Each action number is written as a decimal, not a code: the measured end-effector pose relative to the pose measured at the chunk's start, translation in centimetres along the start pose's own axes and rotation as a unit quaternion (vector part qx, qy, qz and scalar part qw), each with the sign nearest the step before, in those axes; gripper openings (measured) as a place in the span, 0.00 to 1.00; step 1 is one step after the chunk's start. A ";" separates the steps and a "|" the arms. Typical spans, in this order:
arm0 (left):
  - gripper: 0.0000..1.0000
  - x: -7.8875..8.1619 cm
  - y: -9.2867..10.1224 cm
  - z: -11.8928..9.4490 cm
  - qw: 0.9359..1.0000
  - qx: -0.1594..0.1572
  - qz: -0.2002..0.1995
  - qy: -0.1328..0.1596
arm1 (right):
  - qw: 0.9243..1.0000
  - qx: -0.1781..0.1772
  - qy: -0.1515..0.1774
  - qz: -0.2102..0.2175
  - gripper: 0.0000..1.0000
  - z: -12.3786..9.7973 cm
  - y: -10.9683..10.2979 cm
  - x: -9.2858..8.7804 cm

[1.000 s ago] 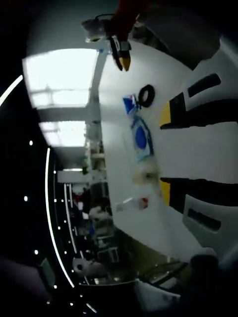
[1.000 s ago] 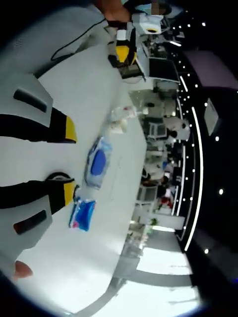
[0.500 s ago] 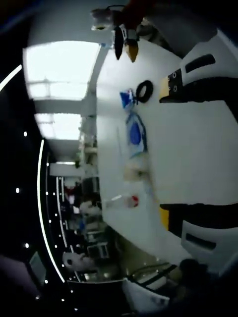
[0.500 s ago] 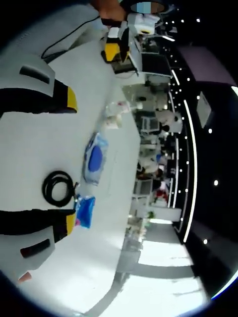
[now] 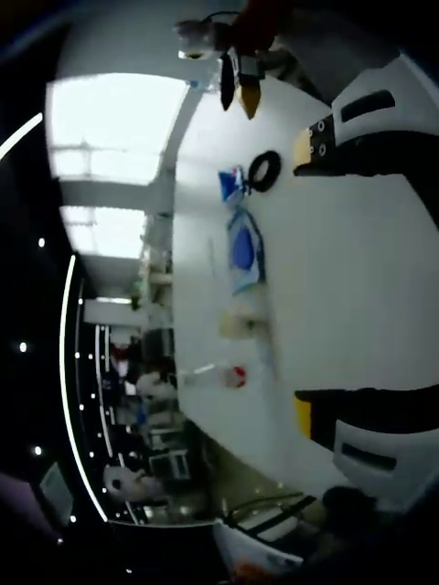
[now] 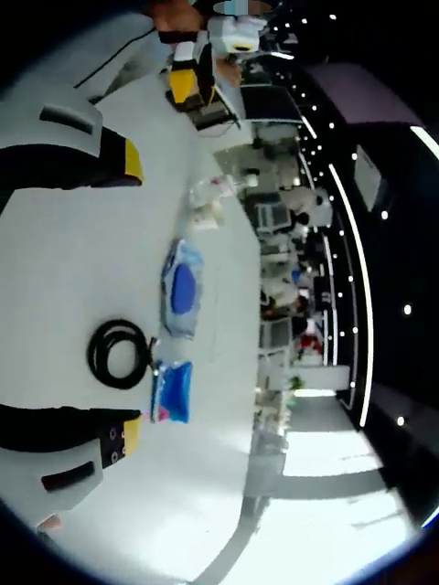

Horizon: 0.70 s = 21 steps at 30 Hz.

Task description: Arrange the tabletop items into an orderly group along one side of the table until the central work area is clear of visible clutter.

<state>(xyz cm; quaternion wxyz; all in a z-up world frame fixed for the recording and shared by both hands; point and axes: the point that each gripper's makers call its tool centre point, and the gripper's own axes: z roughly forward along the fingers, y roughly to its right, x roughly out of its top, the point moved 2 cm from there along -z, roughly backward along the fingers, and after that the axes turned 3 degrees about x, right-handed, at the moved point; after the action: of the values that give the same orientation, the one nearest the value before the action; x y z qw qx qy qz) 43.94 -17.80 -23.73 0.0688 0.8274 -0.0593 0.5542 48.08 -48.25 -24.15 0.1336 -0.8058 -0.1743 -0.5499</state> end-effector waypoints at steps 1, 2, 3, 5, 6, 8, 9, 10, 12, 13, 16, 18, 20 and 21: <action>0.95 0.0 0.1 0.1 1.000 0.000 0.002 0.000 | 1.000 0.000 0.000 -0.001 1.00 0.0 0.0 0.0; 0.95 0.1 0.2 0.2 1.000 0.000 0.002 -0.001 | 1.000 -0.001 0.001 -0.001 1.00 0.0 0.0 0.0; 0.95 0.1 0.1 0.3 1.000 0.000 0.001 -0.001 | 1.000 -0.001 0.000 -0.001 1.00 0.0 0.1 0.0; 0.95 0.1 0.0 0.4 1.000 0.001 0.001 0.000 | 1.000 -0.002 0.000 0.000 1.00 0.0 0.1 0.0; 0.95 0.1 0.0 0.4 1.000 0.001 0.001 0.000 | 1.000 -0.003 0.001 0.001 1.00 -0.1 0.1 0.0; 0.95 -0.2 -0.1 0.5 1.000 0.001 0.000 -0.006 | 1.000 -0.004 0.001 0.004 1.00 0.0 0.3 0.0; 0.95 -0.2 -0.1 0.5 1.000 0.001 0.000 -0.007 | 1.000 -0.006 0.000 0.004 1.00 0.0 0.3 -0.1; 0.95 -0.3 0.1 0.5 1.000 -0.002 0.000 -0.008 | 1.000 -0.006 -0.001 0.003 1.00 0.0 0.3 -0.1; 0.94 -0.3 0.2 0.5 1.000 -0.001 0.005 -0.009 | 1.000 -0.010 -0.001 0.002 1.00 0.0 0.4 -0.1; 0.94 -0.3 0.2 0.5 1.000 0.000 0.007 -0.009 | 1.000 -0.013 -0.002 0.002 1.00 -0.1 0.6 -0.2; 0.94 -0.3 0.0 0.5 1.000 -0.001 0.004 -0.007 | 1.000 -0.021 -0.002 0.003 1.00 -0.1 0.9 -0.2; 0.94 -0.3 0.0 0.4 1.000 0.000 0.003 -0.007 | 1.000 -0.026 -0.006 0.002 1.00 -0.1 1.1 -0.4; 0.94 -0.3 0.0 0.4 1.000 0.000 0.002 -0.008 | 0.999 -0.035 -0.016 -0.005 1.00 -0.1 1.4 -0.7; 0.94 -0.3 0.0 0.4 1.000 0.000 0.003 -0.008 | 0.999 -0.033 -0.015 -0.005 1.00 -0.1 1.3 -0.7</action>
<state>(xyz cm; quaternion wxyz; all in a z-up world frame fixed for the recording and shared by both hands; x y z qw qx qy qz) 44.17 -17.86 -24.19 0.0666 0.8316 -0.0629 0.5477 48.34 -49.60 -24.76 0.1016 -0.8171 -0.1616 -0.5440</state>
